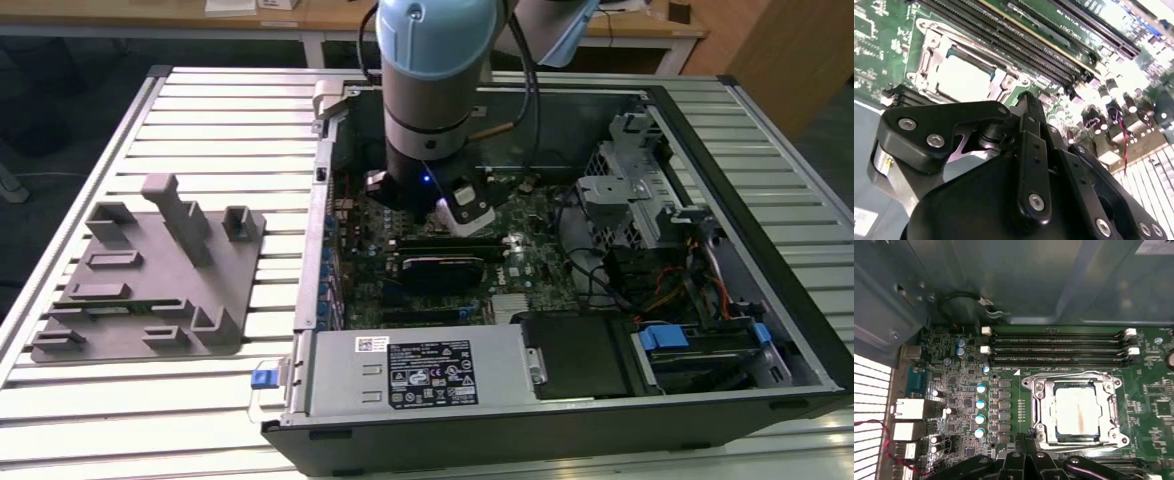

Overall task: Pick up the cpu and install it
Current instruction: 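Install the second cpu locking lever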

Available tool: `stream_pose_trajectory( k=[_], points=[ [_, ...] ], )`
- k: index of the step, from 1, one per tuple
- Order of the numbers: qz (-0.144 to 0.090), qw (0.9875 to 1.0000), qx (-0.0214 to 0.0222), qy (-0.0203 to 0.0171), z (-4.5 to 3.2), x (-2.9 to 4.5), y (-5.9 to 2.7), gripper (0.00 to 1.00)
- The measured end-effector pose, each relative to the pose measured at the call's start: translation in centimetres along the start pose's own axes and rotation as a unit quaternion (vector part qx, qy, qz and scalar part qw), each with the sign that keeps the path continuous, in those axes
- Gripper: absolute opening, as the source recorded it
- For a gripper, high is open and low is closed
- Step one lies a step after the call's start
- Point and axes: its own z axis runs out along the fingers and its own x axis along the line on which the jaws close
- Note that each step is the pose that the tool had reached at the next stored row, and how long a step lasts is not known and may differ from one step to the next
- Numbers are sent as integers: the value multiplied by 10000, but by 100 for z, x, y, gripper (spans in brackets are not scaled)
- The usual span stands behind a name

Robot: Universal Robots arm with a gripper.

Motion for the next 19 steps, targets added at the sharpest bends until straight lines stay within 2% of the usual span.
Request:
stream_pose_trajectory(
  k=[2,6,12,19],
  points=[
    [0,10000,23,0,-40,-2,14,11],
    [3,9998,179,-4,-72,-8,40,11],
    [3,9997,262,-5,-59,-46,89,11],
    [9,9993,382,-9,-44,-162,140,11]
  ],
)
